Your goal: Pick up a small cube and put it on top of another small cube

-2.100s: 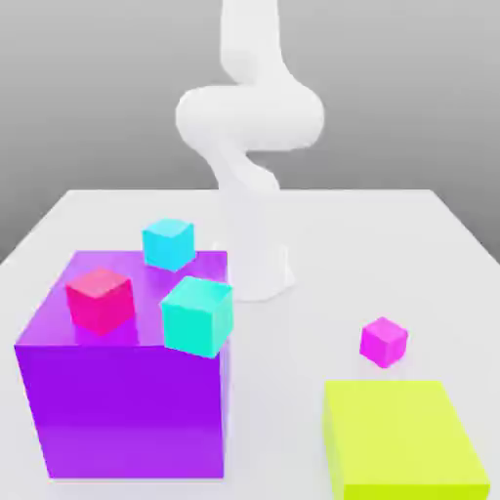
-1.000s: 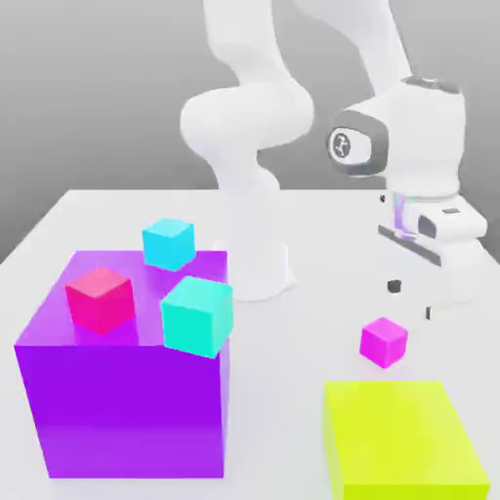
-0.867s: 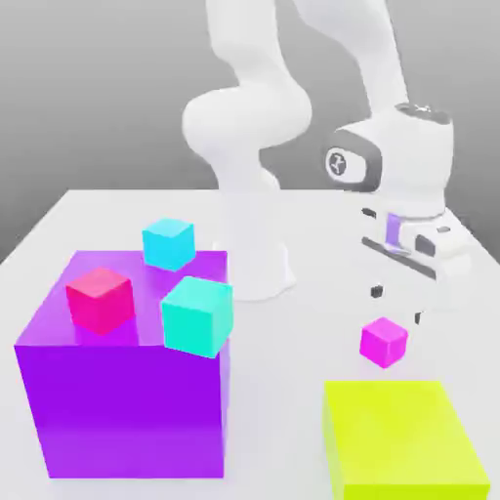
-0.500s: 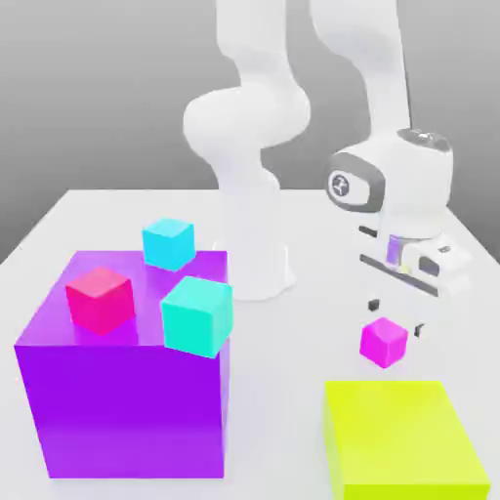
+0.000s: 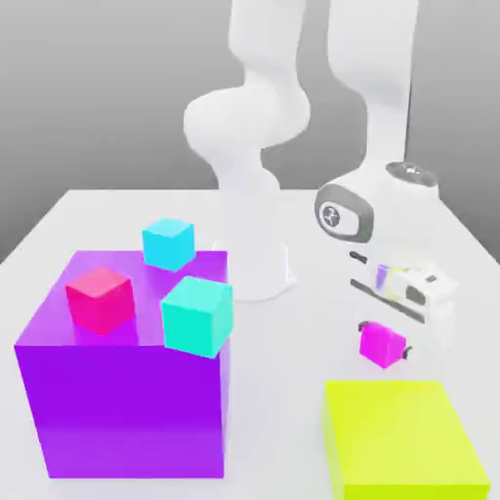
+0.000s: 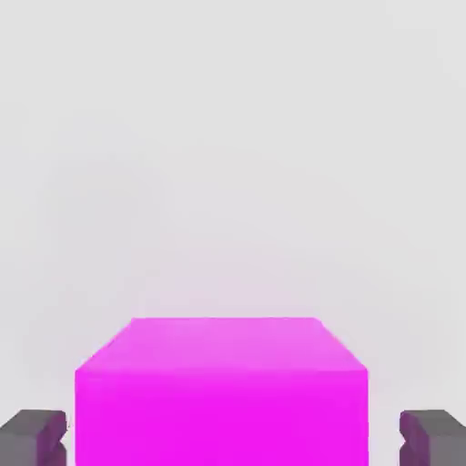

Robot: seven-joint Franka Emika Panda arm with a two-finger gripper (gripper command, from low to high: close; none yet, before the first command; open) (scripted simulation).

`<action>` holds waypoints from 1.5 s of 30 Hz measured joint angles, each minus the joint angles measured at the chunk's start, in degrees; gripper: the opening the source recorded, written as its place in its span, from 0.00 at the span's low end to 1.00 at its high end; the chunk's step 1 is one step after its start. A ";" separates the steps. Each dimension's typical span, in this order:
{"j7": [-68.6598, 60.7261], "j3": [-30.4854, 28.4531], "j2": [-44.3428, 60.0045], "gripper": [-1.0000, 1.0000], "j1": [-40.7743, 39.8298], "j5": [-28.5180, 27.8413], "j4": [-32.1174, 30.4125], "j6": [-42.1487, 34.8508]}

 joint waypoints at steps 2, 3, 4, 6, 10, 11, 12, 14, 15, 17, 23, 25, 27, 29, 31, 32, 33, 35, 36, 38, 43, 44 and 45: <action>0.02 0.00 0.00 0.00 0.00 -0.02 0.00 -0.11; -0.02 -0.03 0.30 0.00 -0.03 -0.06 -0.02 0.20; 0.04 -0.01 0.05 0.00 0.01 -0.05 0.01 -0.01; 0.24 0.09 -1.19 0.00 0.11 0.04 0.11 -1.11; 0.50 0.51 -4.43 0.00 0.07 0.30 0.18 -4.04; 0.47 0.66 -5.27 0.00 0.01 0.43 0.15 -4.80; 0.40 0.83 -6.11 0.00 -0.08 0.60 0.10 -5.55; 0.10 1.15 -7.79 0.00 -0.24 1.06 -0.06 -7.05; -0.09 1.34 -8.62 0.00 -0.35 1.33 -0.17 -7.78; -0.59 1.60 -10.27 0.00 -0.43 1.96 -0.44 -9.20; -2.41 1.68 -14.99 0.00 -0.22 3.95 -1.72 -13.00; -3.06 1.57 -16.46 0.00 -0.12 4.56 -2.30 -14.06; -3.67 1.31 -17.86 0.00 0.13 5.09 -2.94 -14.98; -4.22 1.00 -17.82 0.00 0.70 7.03 -1.27 -16.11; -2.19 -0.22 -17.85 0.00 -0.47 7.83 2.07 -18.89; -0.65 -0.86 -17.91 0.00 -1.51 7.79 3.90 -20.50; 1.07 -1.53 -17.97 0.00 -2.68 7.55 5.78 -22.16; 4.85 -2.92 -18.12 0.00 -5.26 6.63 9.56 -25.54; 6.86 -3.63 -18.19 0.00 -6.62 6.00 11.46 -27.24; 11.03 -5.05 -18.33 0.00 -9.45 4.51 15.24 -30.63; 21.89 -8.22 -18.60 0.00 -17.26 0.10 24.66 -39.07; 24.18 -9.18 -18.65 0.00 -18.55 -0.94 26.55 -40.73; 26.08 -9.84 -19.10 0.00 -19.89 -1.69 27.72 -42.31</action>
